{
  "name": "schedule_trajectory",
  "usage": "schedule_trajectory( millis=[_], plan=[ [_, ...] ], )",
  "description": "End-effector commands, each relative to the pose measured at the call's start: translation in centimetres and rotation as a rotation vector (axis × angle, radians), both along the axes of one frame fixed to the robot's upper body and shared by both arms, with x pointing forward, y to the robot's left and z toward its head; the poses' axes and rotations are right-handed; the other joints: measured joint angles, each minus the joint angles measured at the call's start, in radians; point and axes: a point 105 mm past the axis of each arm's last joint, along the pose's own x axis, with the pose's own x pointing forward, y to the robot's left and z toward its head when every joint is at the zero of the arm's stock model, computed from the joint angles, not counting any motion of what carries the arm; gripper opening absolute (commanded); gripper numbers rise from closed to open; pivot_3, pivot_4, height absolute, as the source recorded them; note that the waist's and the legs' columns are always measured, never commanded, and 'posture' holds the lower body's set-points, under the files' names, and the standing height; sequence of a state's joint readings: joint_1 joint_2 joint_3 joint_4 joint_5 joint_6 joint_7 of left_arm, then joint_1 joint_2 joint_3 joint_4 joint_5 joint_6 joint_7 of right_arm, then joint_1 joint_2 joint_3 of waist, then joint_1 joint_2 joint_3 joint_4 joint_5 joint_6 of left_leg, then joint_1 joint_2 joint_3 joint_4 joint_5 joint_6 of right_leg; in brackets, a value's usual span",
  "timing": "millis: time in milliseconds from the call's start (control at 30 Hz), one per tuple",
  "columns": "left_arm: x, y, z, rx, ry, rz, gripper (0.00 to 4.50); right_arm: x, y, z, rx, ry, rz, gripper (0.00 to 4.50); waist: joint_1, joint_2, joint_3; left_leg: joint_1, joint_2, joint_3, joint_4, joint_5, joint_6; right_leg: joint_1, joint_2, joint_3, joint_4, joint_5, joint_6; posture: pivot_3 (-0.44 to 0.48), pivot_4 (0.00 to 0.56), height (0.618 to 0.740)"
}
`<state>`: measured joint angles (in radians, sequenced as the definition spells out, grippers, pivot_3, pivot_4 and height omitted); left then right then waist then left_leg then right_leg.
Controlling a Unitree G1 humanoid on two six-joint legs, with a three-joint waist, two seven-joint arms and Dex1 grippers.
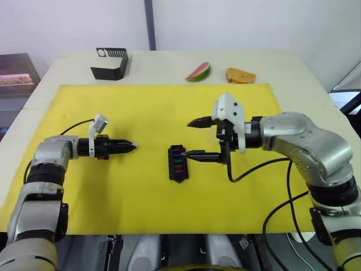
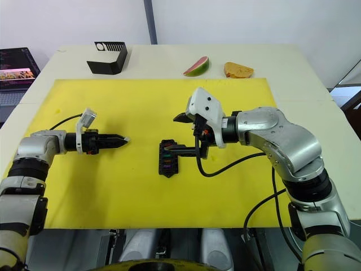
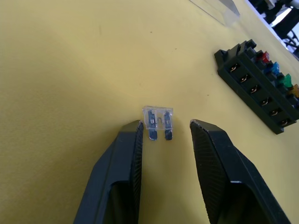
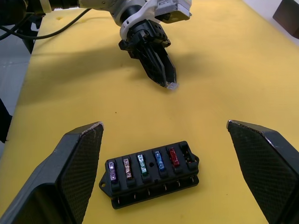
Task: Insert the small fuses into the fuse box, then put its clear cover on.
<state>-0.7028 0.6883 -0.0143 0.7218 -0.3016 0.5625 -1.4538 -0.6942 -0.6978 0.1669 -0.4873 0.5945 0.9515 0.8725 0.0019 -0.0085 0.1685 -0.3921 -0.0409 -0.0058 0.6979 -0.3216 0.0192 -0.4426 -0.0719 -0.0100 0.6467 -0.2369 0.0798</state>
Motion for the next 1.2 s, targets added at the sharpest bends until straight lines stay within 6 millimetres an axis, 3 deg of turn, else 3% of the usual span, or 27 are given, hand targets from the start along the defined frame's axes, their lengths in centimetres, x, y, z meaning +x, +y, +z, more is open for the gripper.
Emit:
schedule_trajectory(
  millis=[33, 167, 667, 767, 933, 1200],
  plan=[
    [-0.4, 0.6, -0.4, 0.02, 0.021, 0.016, 1.4, -0.5, 0.2, 0.7, 0.005, -0.038, 0.021, 4.5, 0.0, 0.0, 0.0, 0.0, 0.0, 0.0, 0.0, 0.0, 0.0, 0.0, 0.0, 0.0, 0.0, 0.0, 0.0, 0.0, 0.15, 0.74],
    [-0.4, 0.6, -0.4, 0.02, 0.019, 0.016, 0.05, -0.5, 0.2, 0.7, 0.005, -0.038, 0.019, 4.5, 0.001, 0.0, 0.0, 0.0, 0.0, 0.0, 0.0, 0.0, 0.0, 0.0, 0.0, 0.0, 0.0, 0.0, 0.0, 0.0, 0.15, 0.74],
    [-0.3, 0.4, 0.0, -0.001, 0.008, 0.016, 0.05, -0.4, 0.4, 0.6, 0.005, -0.036, 0.017, 4.5, 0.002, 0.0, 0.0, 0.0, 0.0, 0.0, 0.0, 0.0, 0.0, 0.0, -0.001, 0.0, -0.001, 0.0, 0.0, 0.0, 0.15, 0.74],
    [-0.4, 0.4, 1.5, -0.08, 0.017, 0.031, 0.05, -0.5, 0.4, 0.5, 0.004, -0.031, 0.017, 4.5, 0.001, 0.0, 0.0, 0.0, 0.0, 0.0, 0.0, 0.0, 0.0, 0.0, -0.001, 0.0, -0.001, 0.0, 0.0, 0.0, 0.15, 0.74],
    [-1.7, 0.5, 3.1, -0.147, 0.051, 0.016, 0.05, -0.4, 0.3, 0.4, -0.001, -0.029, 0.012, 4.5, -0.001, 0.0, 0.0, -0.001, 0.0, 0.0, 0.0, 0.0, 0.0, -0.001, -0.001, 0.0, 0.0, 0.0, 0.0, 0.0, 0.15, 0.74],
    [-4.2, -0.6, 3.3, -0.144, 0.061, -0.04, 0.05, -0.5, 0.5, 0.3, 0.003, -0.023, 0.02, 4.5, -0.008, 0.0, 0.0, -0.001, 0.0, 0.0, 0.0, 0.0, 0.0, -0.001, -0.001, 0.001, -0.001, 0.0, 0.0, 0.0, 0.15, 0.74]
  ],
)
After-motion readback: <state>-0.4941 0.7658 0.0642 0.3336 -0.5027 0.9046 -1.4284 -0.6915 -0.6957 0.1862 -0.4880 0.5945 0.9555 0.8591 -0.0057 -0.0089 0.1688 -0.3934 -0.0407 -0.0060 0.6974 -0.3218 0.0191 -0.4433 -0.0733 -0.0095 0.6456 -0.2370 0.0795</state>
